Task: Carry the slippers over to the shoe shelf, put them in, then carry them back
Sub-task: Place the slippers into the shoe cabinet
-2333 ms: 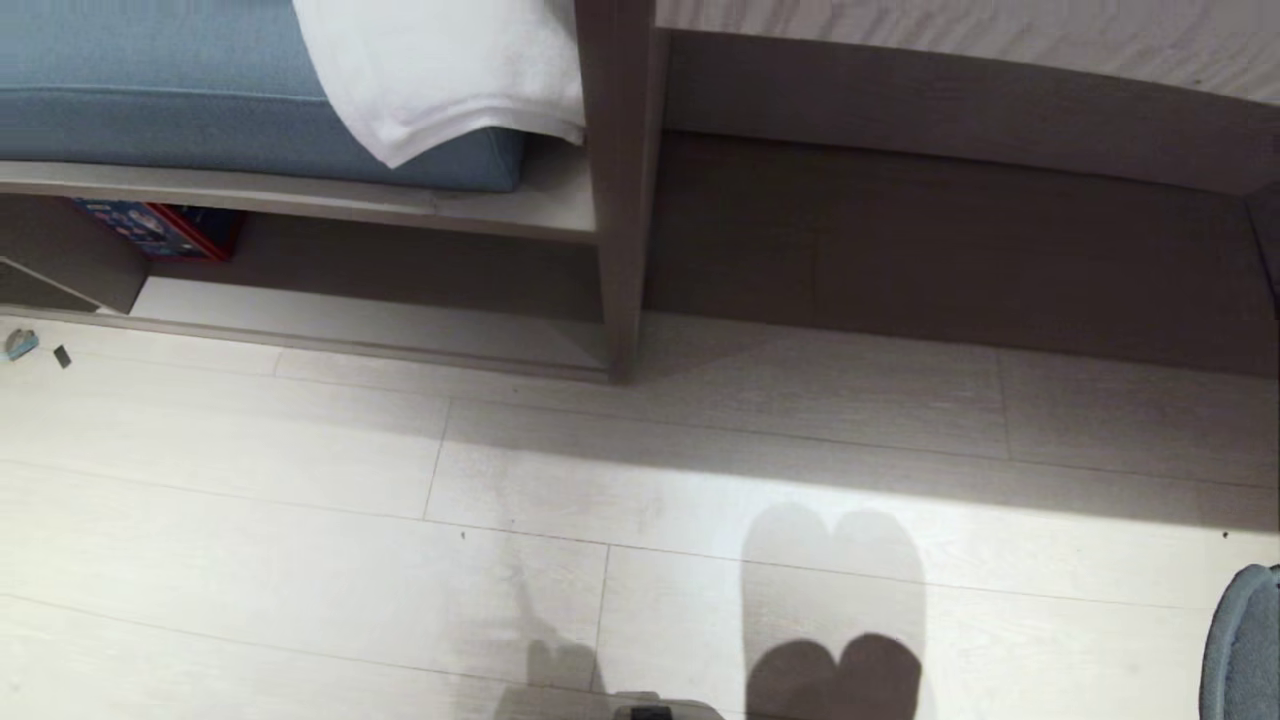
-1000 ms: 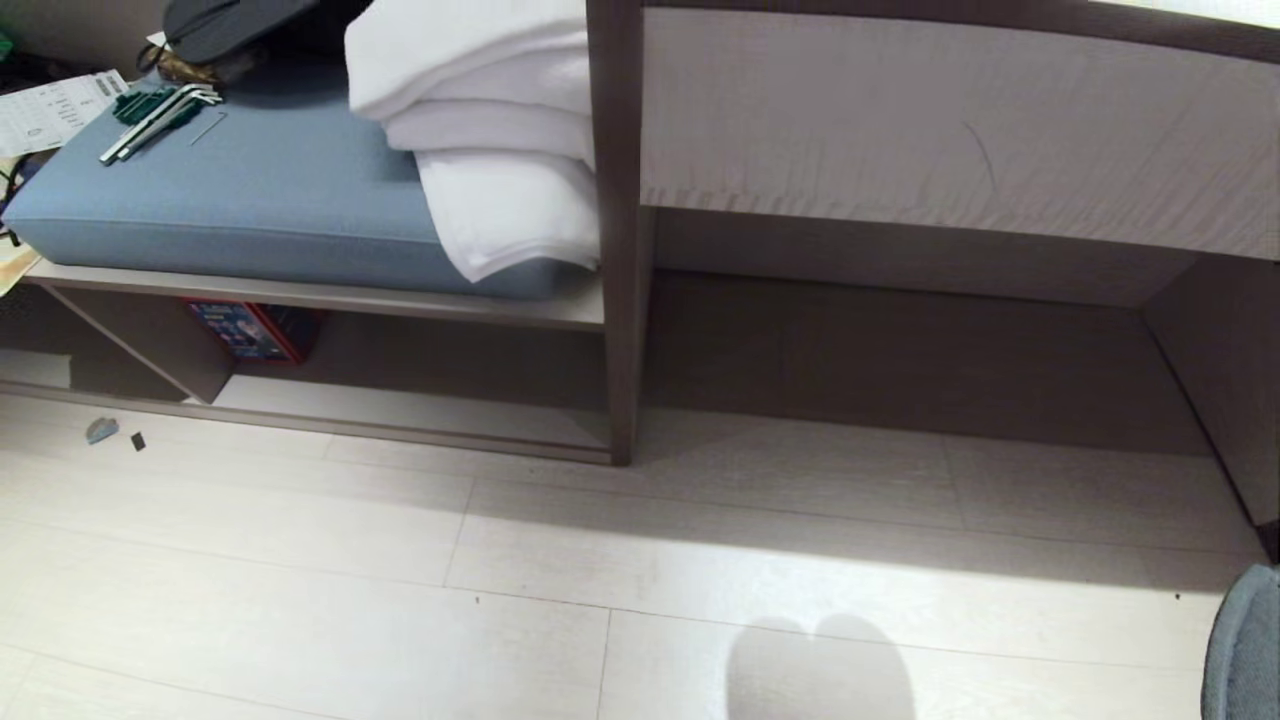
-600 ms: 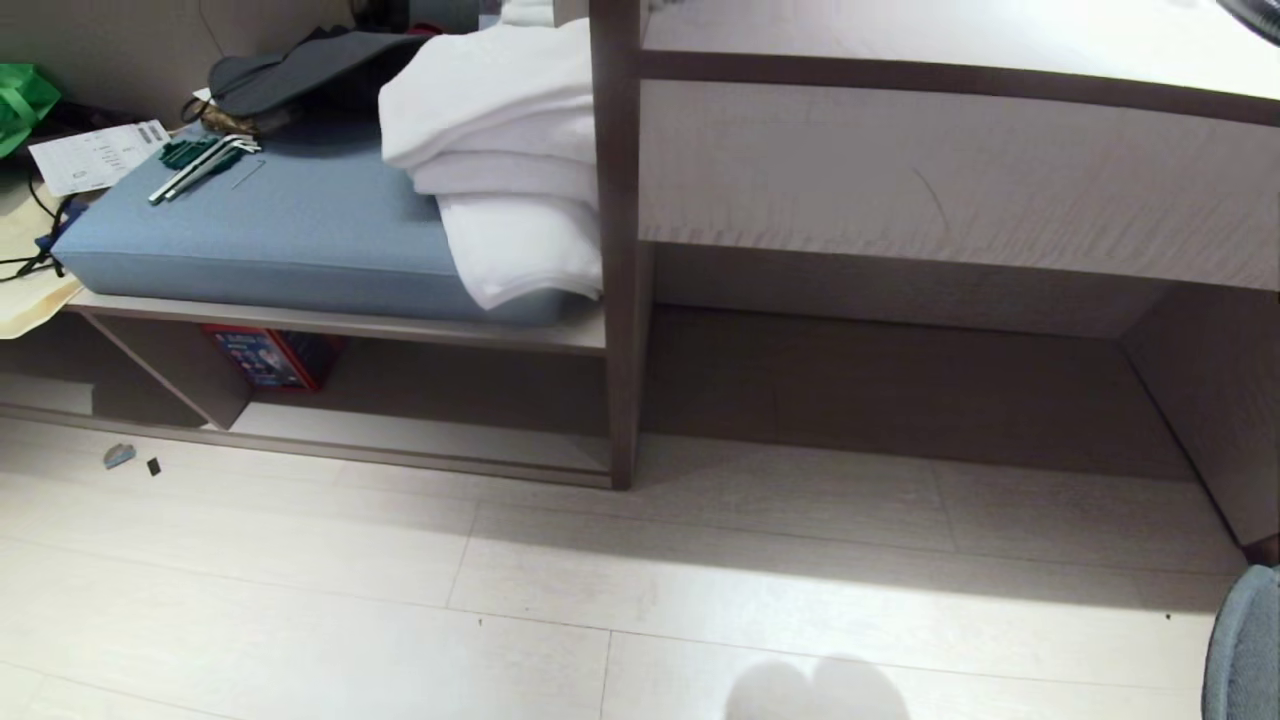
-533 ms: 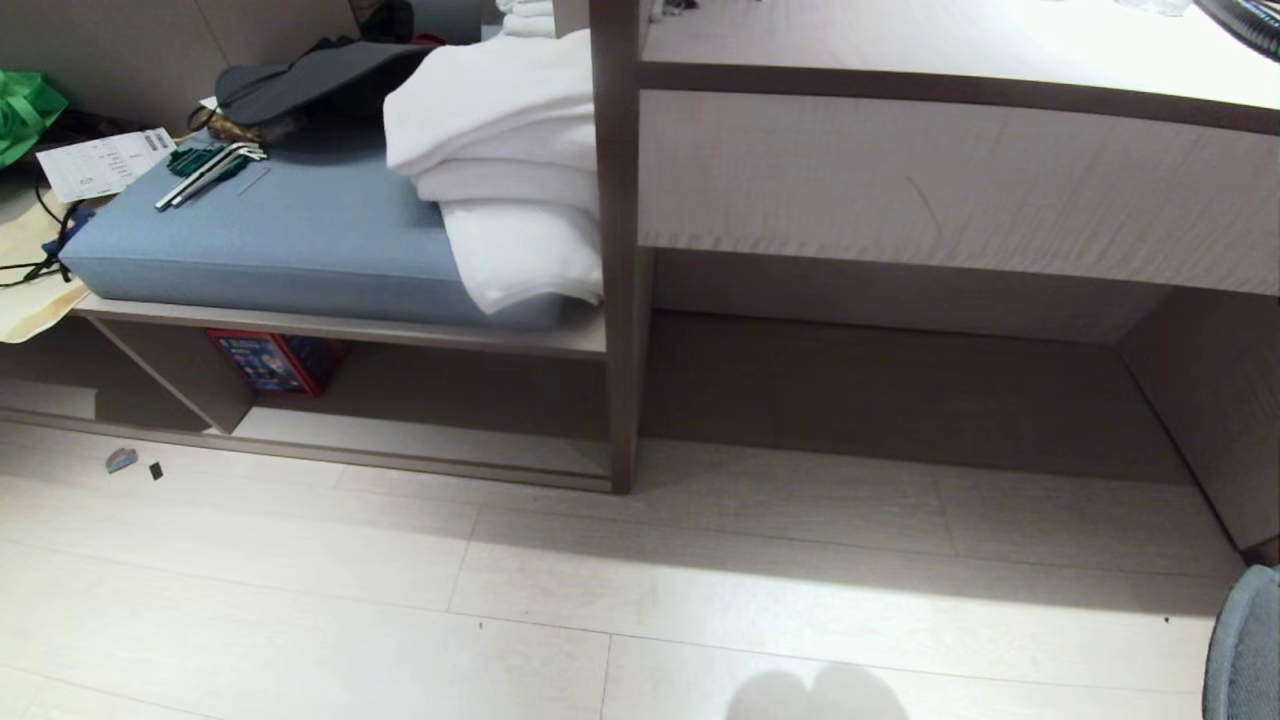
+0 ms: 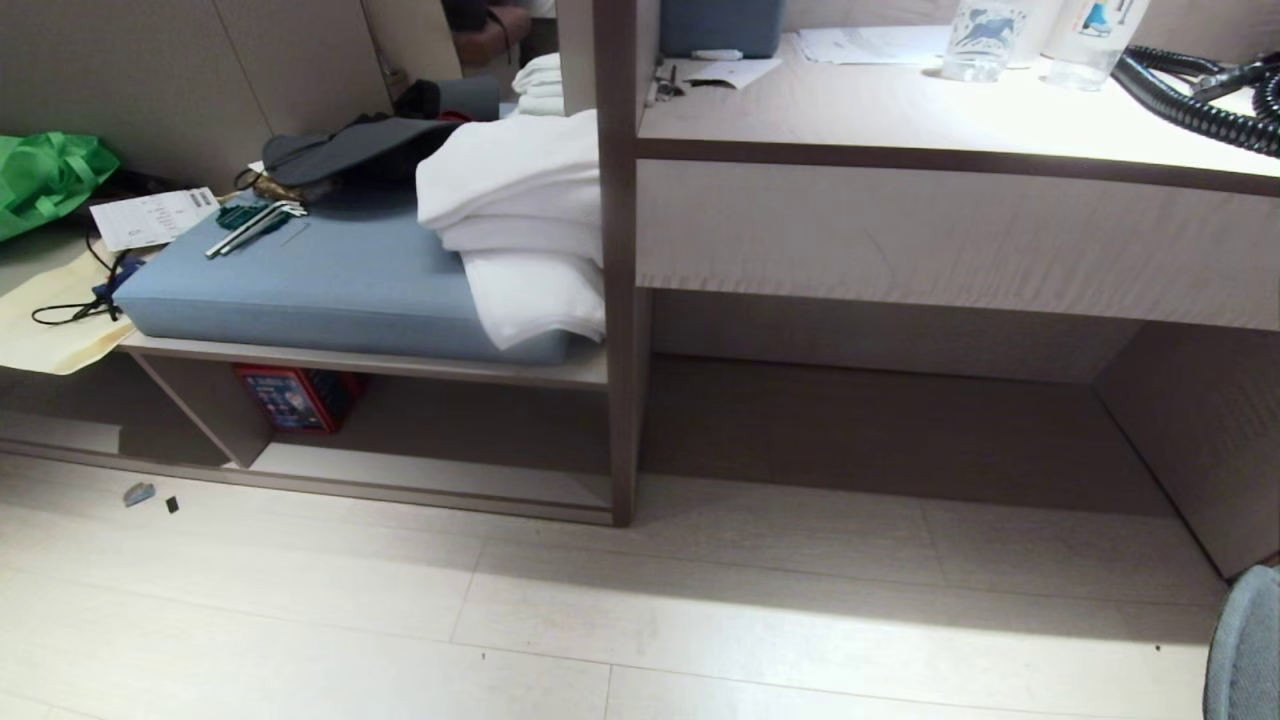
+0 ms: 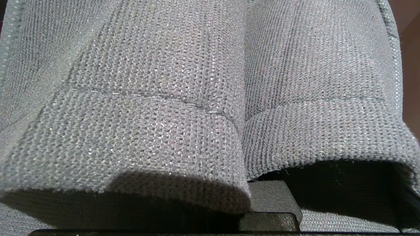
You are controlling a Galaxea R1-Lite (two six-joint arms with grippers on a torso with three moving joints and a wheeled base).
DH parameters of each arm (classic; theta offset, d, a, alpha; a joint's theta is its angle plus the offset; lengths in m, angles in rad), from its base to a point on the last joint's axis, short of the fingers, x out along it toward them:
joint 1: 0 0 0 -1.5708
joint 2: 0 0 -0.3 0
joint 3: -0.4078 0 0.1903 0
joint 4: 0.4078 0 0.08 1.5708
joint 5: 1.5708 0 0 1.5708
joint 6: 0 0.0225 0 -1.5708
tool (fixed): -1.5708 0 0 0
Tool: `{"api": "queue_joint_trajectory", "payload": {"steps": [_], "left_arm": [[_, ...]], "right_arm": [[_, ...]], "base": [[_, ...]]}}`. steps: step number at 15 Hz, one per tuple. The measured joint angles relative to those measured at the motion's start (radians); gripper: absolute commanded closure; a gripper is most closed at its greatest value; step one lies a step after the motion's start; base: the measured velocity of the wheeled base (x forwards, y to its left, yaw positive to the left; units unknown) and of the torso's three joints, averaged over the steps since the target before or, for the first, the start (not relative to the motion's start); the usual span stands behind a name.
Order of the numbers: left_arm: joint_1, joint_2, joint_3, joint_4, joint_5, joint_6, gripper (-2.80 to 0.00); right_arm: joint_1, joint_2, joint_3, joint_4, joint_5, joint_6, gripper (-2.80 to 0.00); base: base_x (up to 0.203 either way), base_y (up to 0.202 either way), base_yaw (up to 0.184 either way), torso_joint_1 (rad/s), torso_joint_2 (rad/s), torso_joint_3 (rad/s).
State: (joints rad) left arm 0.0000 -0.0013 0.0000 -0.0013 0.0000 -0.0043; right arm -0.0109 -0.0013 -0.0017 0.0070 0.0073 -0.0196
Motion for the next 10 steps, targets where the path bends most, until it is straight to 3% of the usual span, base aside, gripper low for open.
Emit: {"api": "queue_joint_trajectory", "payload": {"steps": [10], "left_arm": [[0.000, 0.000, 0.000, 0.000, 0.000, 0.000, 0.00]], "right_arm": [[0.000, 0.000, 0.000, -0.001, -0.001, 0.003, 0.00]], "base": [[0.000, 0.000, 0.000, 0.002, 0.00, 0.200]]}}
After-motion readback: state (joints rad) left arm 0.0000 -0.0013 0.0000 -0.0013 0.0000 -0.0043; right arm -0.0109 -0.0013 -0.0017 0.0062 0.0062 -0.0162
